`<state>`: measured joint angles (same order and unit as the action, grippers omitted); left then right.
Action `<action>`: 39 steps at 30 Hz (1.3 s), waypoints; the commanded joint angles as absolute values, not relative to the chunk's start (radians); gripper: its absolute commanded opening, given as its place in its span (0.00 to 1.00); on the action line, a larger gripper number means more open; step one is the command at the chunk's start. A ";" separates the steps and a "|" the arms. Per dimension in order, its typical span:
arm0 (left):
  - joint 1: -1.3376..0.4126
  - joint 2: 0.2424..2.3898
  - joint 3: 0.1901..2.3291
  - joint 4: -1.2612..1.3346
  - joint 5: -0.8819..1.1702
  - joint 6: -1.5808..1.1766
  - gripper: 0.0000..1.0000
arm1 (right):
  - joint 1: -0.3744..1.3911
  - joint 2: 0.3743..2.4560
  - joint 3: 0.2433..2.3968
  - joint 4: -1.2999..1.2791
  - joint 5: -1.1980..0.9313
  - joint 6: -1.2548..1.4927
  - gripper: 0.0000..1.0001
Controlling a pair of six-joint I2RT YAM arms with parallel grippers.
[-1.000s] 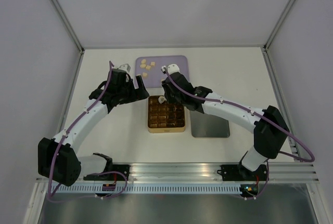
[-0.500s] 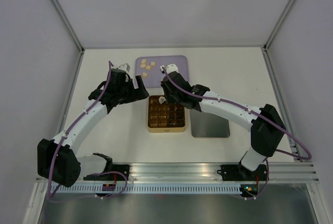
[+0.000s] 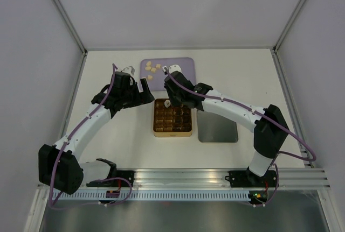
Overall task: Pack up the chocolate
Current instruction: Place the fake chocolate in the packing box.
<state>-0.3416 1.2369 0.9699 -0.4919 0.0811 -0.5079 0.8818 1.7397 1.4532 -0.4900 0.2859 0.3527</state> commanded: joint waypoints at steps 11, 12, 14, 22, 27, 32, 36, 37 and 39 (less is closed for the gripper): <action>-0.336 1.218 0.962 -0.466 0.092 -0.526 1.00 | 0.885 1.763 1.512 -0.534 0.304 0.365 0.13; -0.336 1.218 0.963 -0.466 0.091 -0.525 1.00 | 0.885 1.763 1.516 -0.534 0.304 0.364 0.14; -0.334 1.216 0.963 -0.466 0.089 -0.526 1.00 | 0.887 1.764 1.522 -0.537 0.304 0.365 0.15; -0.336 1.216 0.965 -0.466 0.087 -0.525 1.00 | 0.885 1.767 1.528 -0.540 0.304 0.362 0.20; -0.336 1.218 0.963 -0.466 0.087 -0.525 1.00 | 0.885 1.766 1.531 -0.543 0.301 0.361 0.23; -0.336 1.218 0.965 -0.465 0.087 -0.525 1.00 | 0.885 1.764 1.534 -0.545 0.305 0.360 0.27; -0.336 1.218 0.966 -0.466 0.087 -0.525 1.00 | 0.887 1.766 1.534 -0.546 0.307 0.359 0.29; -0.336 1.219 0.965 -0.466 0.086 -0.525 1.00 | 0.885 1.766 1.535 -0.543 0.307 0.357 0.30; -0.334 1.220 0.965 -0.466 0.086 -0.525 1.00 | 0.885 1.767 1.537 -0.546 0.307 0.359 0.32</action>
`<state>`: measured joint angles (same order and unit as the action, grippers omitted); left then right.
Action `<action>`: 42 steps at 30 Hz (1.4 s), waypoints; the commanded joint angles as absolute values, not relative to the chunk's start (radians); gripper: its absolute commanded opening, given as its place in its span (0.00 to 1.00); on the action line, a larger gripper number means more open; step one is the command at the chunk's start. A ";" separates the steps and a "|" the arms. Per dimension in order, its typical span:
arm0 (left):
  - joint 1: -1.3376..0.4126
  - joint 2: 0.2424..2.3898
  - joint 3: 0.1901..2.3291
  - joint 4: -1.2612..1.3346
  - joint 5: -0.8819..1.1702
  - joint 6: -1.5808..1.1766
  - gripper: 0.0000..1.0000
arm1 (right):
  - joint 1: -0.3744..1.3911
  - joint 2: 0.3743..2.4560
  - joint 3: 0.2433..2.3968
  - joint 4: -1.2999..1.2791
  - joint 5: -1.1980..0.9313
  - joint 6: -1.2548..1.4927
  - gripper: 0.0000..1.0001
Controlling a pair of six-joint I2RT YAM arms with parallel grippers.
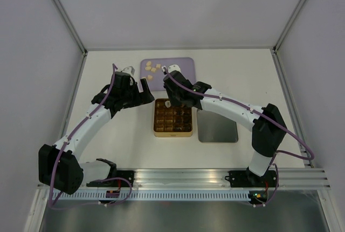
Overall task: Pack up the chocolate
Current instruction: Place the fake chocolate in the packing box.
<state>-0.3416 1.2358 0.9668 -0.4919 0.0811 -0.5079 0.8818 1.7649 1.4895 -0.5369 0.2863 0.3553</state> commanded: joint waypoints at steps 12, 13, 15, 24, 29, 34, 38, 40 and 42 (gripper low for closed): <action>-0.336 1.227 0.966 -0.466 0.084 -0.526 1.00 | 0.885 1.773 1.543 -0.555 0.316 0.361 0.36; -0.336 1.226 0.966 -0.466 0.083 -0.526 1.00 | 0.885 1.773 1.546 -0.557 0.314 0.360 0.36; -0.336 1.226 0.968 -0.466 0.083 -0.526 1.00 | 0.887 1.772 1.546 -0.552 0.316 0.359 0.36; -0.334 1.229 0.968 -0.465 0.084 -0.525 1.00 | 0.885 1.755 1.563 -0.532 0.305 0.338 0.34; -0.336 1.223 0.968 -0.465 0.084 -0.525 1.00 | 0.885 1.729 1.588 -0.509 0.278 0.301 0.32; -0.336 1.218 0.968 -0.466 0.083 -0.523 1.00 | 0.885 1.709 1.617 -0.488 0.261 0.270 0.30; -0.336 1.216 0.966 -0.466 0.080 -0.526 1.00 | 0.885 1.735 1.660 -0.479 0.259 0.238 0.30; -0.336 1.215 0.966 -0.466 0.072 -0.525 1.00 | 0.882 1.765 1.693 -0.472 0.262 0.226 0.30; -0.336 1.216 0.965 -0.466 0.069 -0.526 1.00 | 0.877 1.788 1.727 -0.459 0.259 0.213 0.30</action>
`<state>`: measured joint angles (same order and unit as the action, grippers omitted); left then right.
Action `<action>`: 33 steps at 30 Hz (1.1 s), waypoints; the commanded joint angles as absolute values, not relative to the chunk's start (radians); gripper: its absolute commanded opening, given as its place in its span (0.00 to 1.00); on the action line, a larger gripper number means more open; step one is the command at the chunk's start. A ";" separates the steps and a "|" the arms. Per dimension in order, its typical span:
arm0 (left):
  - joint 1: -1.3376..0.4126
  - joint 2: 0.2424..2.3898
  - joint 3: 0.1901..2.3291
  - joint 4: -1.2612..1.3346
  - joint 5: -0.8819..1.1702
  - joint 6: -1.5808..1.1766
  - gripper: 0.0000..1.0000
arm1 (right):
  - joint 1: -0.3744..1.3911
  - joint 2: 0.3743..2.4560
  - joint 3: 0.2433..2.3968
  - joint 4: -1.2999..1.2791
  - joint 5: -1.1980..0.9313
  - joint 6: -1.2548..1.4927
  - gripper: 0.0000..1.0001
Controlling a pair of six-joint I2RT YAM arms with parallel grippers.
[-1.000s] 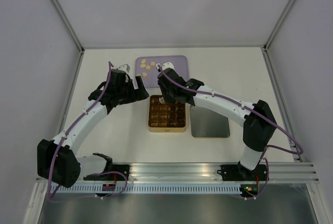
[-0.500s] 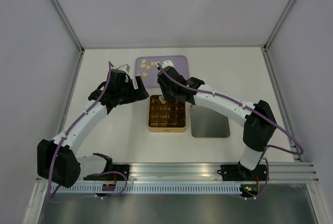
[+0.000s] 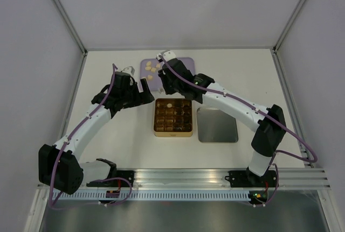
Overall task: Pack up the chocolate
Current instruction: Place the fake chocolate in the packing box, then pick up the fake chocolate from the plate.
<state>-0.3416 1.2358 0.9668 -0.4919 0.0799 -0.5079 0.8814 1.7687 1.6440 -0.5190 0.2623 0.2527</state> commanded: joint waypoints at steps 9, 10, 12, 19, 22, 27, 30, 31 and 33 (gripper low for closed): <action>-0.334 1.223 0.959 -0.469 0.035 -0.540 1.00 | 0.798 2.012 1.919 -0.408 0.134 0.218 0.30; -0.334 1.224 0.959 -0.469 0.031 -0.541 1.00 | 0.789 2.031 1.936 -0.408 0.130 0.218 0.30; -0.334 1.224 0.957 -0.472 0.018 -0.551 1.00 | 0.776 2.078 1.974 -0.391 0.121 0.206 0.30; -0.328 1.224 0.956 -0.477 0.003 -0.566 1.00 | 0.758 2.181 2.042 -0.319 0.106 0.172 0.33; -0.327 1.229 0.956 -0.477 0.005 -0.568 1.00 | 0.756 2.215 2.068 -0.310 0.104 0.150 0.35; -0.325 1.236 0.957 -0.477 0.005 -0.568 1.00 | 0.756 2.273 2.108 -0.307 0.129 0.135 0.36; -0.324 1.236 0.956 -0.477 0.005 -0.566 1.00 | 0.758 2.306 2.141 -0.317 0.144 0.132 0.36; -0.324 1.236 0.954 -0.477 0.005 -0.566 1.00 | 0.758 2.313 2.155 -0.318 0.146 0.129 0.37; -0.324 1.236 0.956 -0.477 0.003 -0.566 1.00 | 0.756 2.329 2.163 -0.316 0.153 0.132 0.37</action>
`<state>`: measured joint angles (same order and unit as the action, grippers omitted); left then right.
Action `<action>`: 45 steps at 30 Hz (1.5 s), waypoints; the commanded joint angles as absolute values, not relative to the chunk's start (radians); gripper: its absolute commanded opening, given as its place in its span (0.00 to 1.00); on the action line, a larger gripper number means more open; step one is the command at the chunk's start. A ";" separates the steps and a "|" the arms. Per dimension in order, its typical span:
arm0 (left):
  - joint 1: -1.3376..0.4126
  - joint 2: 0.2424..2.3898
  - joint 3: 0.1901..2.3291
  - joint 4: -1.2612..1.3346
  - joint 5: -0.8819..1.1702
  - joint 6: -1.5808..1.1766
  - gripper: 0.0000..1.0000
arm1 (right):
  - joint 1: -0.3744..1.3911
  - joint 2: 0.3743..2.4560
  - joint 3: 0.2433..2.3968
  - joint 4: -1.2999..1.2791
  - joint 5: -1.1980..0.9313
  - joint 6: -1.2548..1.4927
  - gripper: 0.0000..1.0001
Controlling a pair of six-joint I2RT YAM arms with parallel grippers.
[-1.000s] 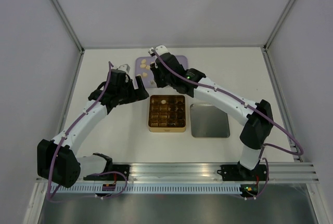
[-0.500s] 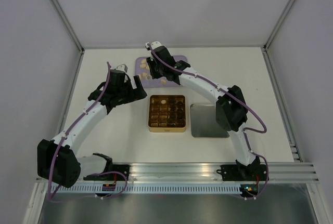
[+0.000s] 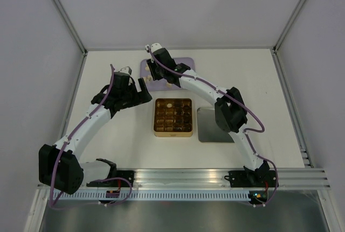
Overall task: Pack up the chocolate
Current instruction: Pick up the fake chocolate from the plate.
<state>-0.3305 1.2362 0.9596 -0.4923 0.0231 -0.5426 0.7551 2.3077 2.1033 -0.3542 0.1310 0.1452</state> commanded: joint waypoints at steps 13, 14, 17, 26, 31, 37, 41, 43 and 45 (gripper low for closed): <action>-0.324 1.236 0.956 -0.477 0.005 -0.565 1.00 | 0.755 2.399 2.207 -0.288 0.181 0.138 0.40; -0.324 1.236 0.956 -0.477 0.005 -0.565 1.00 | 0.755 2.402 2.210 -0.285 0.183 0.138 0.40; -0.324 1.235 0.956 -0.479 0.003 -0.565 1.00 | 0.753 2.422 2.229 -0.281 0.183 0.152 0.41; -0.322 1.230 0.957 -0.479 0.005 -0.563 0.99 | 0.752 2.441 2.255 -0.268 0.178 0.156 0.41; -0.322 1.229 0.956 -0.479 0.003 -0.563 1.00 | 0.752 2.447 2.258 -0.279 0.166 0.150 0.39; -0.322 1.227 0.959 -0.477 0.005 -0.561 1.00 | 0.752 2.430 2.247 -0.275 0.140 0.153 0.31; -0.322 1.224 0.959 -0.479 0.005 -0.560 1.00 | 0.753 2.411 2.241 -0.275 0.146 0.155 0.20; -0.322 1.220 0.959 -0.477 0.005 -0.560 1.00 | 0.753 2.376 2.200 -0.244 0.146 0.147 0.15; -0.324 1.218 0.960 -0.476 0.005 -0.558 1.00 | 0.752 2.332 2.149 -0.200 0.152 0.141 0.11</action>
